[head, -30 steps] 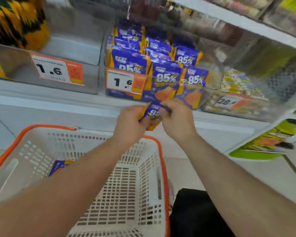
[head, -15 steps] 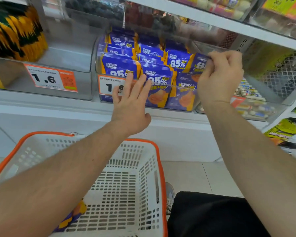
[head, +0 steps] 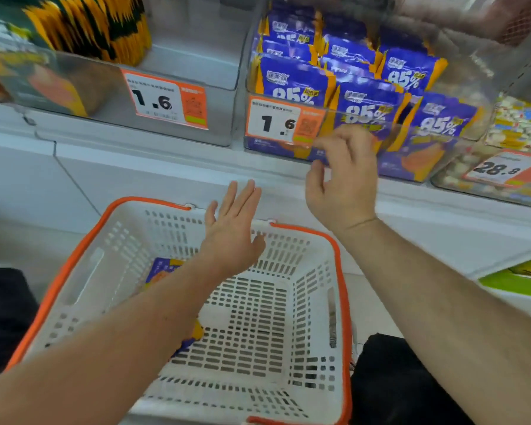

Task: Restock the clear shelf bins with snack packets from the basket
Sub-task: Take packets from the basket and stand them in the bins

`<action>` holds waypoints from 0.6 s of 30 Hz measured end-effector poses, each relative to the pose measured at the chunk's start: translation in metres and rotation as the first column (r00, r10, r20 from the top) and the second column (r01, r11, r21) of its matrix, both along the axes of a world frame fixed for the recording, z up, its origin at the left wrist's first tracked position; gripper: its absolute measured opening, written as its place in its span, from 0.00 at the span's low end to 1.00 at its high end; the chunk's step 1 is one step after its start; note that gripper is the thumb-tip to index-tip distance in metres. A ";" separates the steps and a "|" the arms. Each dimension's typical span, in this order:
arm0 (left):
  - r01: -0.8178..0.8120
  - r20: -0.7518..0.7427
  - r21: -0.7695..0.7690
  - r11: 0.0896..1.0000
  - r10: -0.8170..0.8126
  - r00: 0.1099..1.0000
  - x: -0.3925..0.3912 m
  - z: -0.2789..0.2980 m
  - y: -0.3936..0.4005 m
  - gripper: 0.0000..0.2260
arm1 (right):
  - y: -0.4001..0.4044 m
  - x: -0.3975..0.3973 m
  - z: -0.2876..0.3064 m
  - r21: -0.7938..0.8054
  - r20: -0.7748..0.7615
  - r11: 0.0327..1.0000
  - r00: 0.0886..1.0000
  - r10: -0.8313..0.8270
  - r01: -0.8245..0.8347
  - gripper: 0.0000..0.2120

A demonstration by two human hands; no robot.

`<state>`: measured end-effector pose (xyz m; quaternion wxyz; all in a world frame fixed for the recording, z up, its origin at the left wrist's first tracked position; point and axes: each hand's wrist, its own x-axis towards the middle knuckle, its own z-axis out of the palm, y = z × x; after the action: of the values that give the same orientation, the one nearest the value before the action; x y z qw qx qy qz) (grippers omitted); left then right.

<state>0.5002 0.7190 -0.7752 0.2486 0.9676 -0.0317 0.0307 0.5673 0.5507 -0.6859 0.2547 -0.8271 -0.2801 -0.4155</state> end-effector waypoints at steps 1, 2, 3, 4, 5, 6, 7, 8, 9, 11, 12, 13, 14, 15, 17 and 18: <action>-0.027 -0.059 -0.004 1.000 0.026 0.998 -0.006 -0.012 0.013 0.36 | 0.017 -0.005 -0.020 -0.026 -0.080 0.997 0.995 0.065 -0.067 0.10; -0.055 -0.111 -0.009 0.998 0.053 0.992 -0.013 -0.023 0.026 0.35 | 0.032 -0.010 -0.040 -0.046 -0.181 0.992 0.978 0.105 -0.115 0.10; -0.087 -0.157 -0.019 0.996 0.083 0.984 -0.019 -0.033 0.038 0.34 | 0.046 -0.014 -0.063 -0.063 -0.293 0.988 0.949 0.116 -0.140 0.10; -0.125 -0.201 -0.034 0.992 0.116 0.973 -0.024 -0.040 0.051 0.33 | 0.058 -0.018 -0.085 -0.079 -0.408 0.986 0.908 0.100 -0.144 0.10; -0.169 -0.246 -0.052 0.984 0.152 0.957 -0.030 -0.046 0.063 0.32 | 0.068 -0.022 -0.107 -0.089 -0.524 0.986 0.848 0.073 -0.140 0.10; -0.213 -0.290 -0.069 0.975 0.185 0.939 -0.034 -0.051 0.074 0.31 | 0.078 -0.026 -0.127 -0.099 -0.640 0.985 0.767 0.043 -0.138 0.09; -0.256 -0.330 -0.078 0.964 0.217 0.919 -0.039 -0.056 0.085 0.31 | 0.088 -0.030 -0.145 -0.115 -0.741 0.983 0.672 0.012 -0.144 0.08; -0.298 -0.362 -0.080 0.951 0.251 0.898 -0.043 -0.061 0.095 0.30 | 0.098 -0.035 -0.159 -0.143 -0.826 0.978 0.563 -0.032 -0.154 0.07; -0.338 -0.383 -0.077 0.938 0.285 0.879 -0.046 -0.066 0.104 0.30 | 0.109 -0.040 -0.173 -0.184 -0.894 0.966 0.440 -0.088 -0.181 0.07; -0.400 -0.404 -0.064 0.914 0.343 0.848 -0.052 -0.077 0.119 0.28 | 0.128 -0.052 -0.196 -0.225 -0.964 0.934 0.206 -0.171 -0.279 0.07; -0.427 -0.413 -0.056 0.902 0.369 0.833 -0.054 -0.082 0.125 0.27 | 0.137 -0.058 -0.204 -0.215 -0.975 0.923 0.116 -0.188 -0.319 0.08; -0.456 -0.424 -0.050 0.889 0.394 0.815 -0.055 -0.088 0.130 0.26 | 0.146 -0.063 -0.212 -0.178 -0.983 0.929 0.015 -0.183 -0.326 0.08; -0.483 -0.433 -0.048 0.874 0.418 0.799 -0.056 -0.092 0.135 0.25 | 0.152 -0.068 -0.219 -0.120 -0.982 0.952 -0.104 -0.155 -0.283 0.09; -0.506 -0.439 -0.052 0.861 0.436 0.786 -0.057 -0.097 0.138 0.24 | 0.157 -0.069 -0.229 -0.061 -0.968 0.978 -0.226 -0.107 -0.201 0.11; -0.550 -0.467 -0.080 0.832 0.456 0.758 -0.058 -0.105 0.142 0.22 | 0.163 -0.075 -0.247 0.009 -0.927 1.000 -0.376 0.013 0.012 0.14; -0.573 -0.489 -0.106 0.813 0.459 0.742 -0.059 -0.108 0.144 0.21 | 0.167 -0.076 -0.255 0.025 -0.918 0.996 -0.393 0.059 0.091 0.13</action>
<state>0.4414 0.8628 -0.8834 0.3501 0.8793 0.3007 -0.1177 0.4911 0.7178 -0.9407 0.4048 -0.7933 0.0895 0.4458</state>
